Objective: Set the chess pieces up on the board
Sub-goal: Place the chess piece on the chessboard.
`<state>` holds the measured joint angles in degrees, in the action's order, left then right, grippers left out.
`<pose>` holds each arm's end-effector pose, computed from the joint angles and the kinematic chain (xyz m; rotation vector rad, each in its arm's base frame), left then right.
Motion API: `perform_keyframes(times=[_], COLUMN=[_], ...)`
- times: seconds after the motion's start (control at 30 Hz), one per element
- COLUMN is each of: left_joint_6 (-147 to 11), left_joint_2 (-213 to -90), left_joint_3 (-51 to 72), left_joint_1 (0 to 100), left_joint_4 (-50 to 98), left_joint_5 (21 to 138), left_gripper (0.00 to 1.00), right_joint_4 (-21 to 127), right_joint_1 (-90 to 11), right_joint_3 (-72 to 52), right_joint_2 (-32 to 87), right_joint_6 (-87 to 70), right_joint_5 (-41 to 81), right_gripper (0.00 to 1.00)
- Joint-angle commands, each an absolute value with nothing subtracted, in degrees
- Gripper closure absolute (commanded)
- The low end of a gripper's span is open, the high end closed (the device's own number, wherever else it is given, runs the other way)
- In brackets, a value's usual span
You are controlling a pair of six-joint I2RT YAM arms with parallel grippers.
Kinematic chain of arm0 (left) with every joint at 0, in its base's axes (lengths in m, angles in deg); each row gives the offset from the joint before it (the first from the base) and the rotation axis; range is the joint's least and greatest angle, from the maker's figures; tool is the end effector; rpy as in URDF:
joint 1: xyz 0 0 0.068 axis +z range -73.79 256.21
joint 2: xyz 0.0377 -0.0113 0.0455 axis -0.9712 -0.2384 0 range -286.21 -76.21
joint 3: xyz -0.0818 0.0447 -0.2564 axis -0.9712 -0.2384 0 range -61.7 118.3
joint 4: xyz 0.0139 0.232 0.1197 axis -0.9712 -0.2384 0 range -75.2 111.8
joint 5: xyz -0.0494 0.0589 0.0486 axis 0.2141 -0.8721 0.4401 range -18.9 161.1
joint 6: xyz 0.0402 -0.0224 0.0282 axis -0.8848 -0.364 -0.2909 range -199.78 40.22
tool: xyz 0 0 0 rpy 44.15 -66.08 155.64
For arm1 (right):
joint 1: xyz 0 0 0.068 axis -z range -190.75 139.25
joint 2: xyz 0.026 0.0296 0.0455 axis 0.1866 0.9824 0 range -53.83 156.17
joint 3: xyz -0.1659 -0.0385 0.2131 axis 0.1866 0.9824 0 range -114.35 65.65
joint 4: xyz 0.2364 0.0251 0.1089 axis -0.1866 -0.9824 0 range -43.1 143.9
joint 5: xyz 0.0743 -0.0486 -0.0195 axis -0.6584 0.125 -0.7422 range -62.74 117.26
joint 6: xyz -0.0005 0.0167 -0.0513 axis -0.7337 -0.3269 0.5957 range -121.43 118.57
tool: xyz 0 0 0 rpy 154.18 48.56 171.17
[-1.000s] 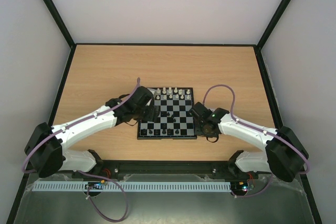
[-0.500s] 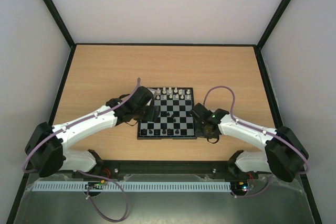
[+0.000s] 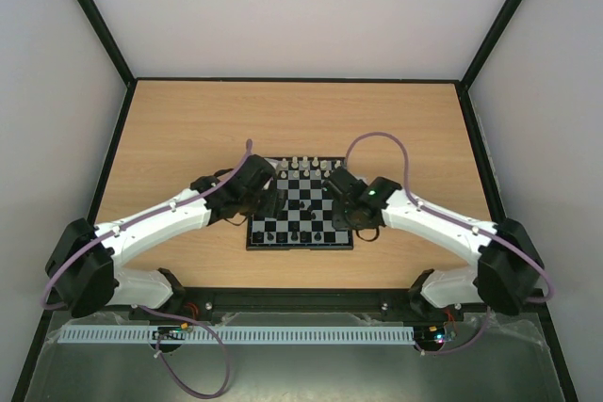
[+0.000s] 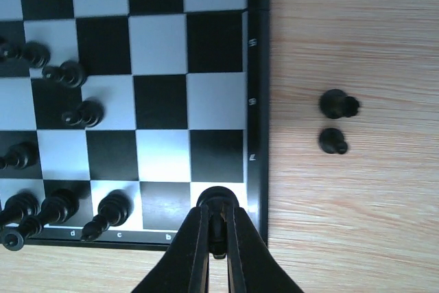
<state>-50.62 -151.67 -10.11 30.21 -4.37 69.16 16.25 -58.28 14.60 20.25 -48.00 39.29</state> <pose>0.1901 -0.1951 0.2408 0.3534 2.4941 -0.5247 0.1742 0.1793 0.2318 0.0504 2.6259 0.3141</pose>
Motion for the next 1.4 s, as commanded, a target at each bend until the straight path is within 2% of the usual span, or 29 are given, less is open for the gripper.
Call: perform_keyframes(times=[0.0, 0.07, 0.23, 0.4, 0.9, 1.37], left_joint_6=[-49.6, -49.1, -47.8, -47.5, -48.0, -47.9], left_joint_2=[-151.3, -150.6, -148.1, -146.6, -146.3, -146.2], left_joint_3=[-9.3, -9.7, -11.2, -12.2, -12.9, -13.1], left_joint_1=[30.7, 31.0, 32.3, 33.6, 35.0, 35.2], left_joint_4=[-5.4, -5.6, -5.6, -6.0, -5.9, -5.8], left_joint_5=[67.5, 66.9, 65.6, 65.0, 65.4, 65.5], left_gripper=[0.34, 0.33, 0.18, 0.13, 0.11, 0.1], right_joint_4=[11.9, 11.7, 11.5, 11.5, 13.0, 12.1], right_joint_1=[-61.7, -63.2, -65.3, -66.1, -67.1, -67.3], right_joint_3=[11.4, 10.0, 7.6, 6.6, 7.3, 6.3], right_joint_2=[26.4, 28.8, 33.4, 35.8, 38.5, 37.7], right_joint_6=[-45.1, -44.5, -43.2, -42.3, -42.3, -42.5], right_joint_5=[38.5, 38.2, 38.0, 37.6, 36.0, 37.4], right_gripper=[0.99, 0.98, 0.99, 0.99, 0.98, 0.78])
